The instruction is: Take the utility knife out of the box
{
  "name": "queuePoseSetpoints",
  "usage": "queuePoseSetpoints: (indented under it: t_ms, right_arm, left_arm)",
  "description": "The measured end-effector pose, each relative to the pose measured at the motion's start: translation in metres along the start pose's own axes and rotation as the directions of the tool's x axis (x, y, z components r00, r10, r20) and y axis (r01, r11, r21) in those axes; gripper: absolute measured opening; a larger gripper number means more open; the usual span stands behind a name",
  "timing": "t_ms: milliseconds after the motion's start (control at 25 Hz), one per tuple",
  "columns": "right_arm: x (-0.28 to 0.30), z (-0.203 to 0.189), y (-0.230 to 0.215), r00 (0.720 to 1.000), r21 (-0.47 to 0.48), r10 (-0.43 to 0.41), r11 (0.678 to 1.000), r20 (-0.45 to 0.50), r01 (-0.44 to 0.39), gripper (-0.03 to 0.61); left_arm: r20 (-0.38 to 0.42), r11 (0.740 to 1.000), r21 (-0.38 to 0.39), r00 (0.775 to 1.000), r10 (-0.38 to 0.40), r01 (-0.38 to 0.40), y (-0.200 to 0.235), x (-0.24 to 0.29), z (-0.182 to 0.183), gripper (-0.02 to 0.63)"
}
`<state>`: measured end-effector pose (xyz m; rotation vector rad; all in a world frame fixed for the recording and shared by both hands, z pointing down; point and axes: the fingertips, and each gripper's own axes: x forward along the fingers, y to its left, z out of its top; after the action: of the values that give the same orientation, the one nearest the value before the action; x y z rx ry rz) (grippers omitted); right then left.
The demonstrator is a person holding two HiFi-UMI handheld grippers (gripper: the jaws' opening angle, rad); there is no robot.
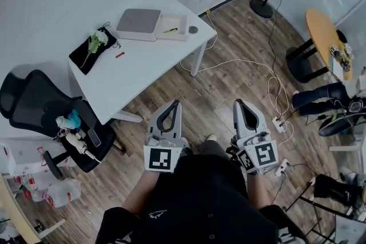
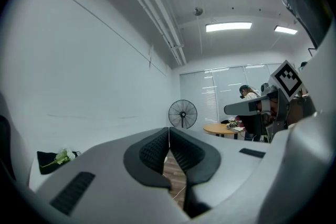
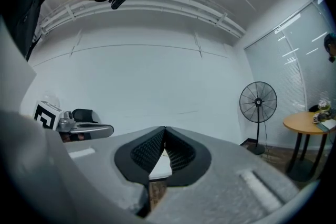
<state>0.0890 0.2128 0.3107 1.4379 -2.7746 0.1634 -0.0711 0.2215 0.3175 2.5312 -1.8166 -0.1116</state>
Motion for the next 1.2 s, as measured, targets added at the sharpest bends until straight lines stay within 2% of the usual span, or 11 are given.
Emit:
queuePoseSetpoints:
  t_ms: [200,480,920,1200]
  right_arm:
    - [0.024,-0.001,-0.005,1.000,0.012,0.020,1.000,-0.004,-0.020,0.005]
    - [0.077,0.005,-0.013,0.994,0.001,0.107,0.994,0.010,-0.107,0.005]
    - [0.167,0.007,-0.078,0.978,0.037,0.209,0.977,-0.006,-0.208,0.005]
    - [0.220,0.015,-0.129,0.951,0.052,0.308,0.950,-0.014,-0.307,0.005]
  left_arm:
    - [-0.018,0.999,0.002,0.999,0.037,-0.037,0.019,0.004,-0.006,0.006]
    - [-0.024,0.993,0.021,0.993,0.120,-0.119,0.051,0.028,-0.007,0.007]
    - [-0.038,0.982,0.051,0.982,0.184,-0.182,0.067,0.129,-0.011,0.006]
    - [-0.048,0.965,0.059,0.965,0.257,-0.254,0.064,0.193,-0.009,0.007]
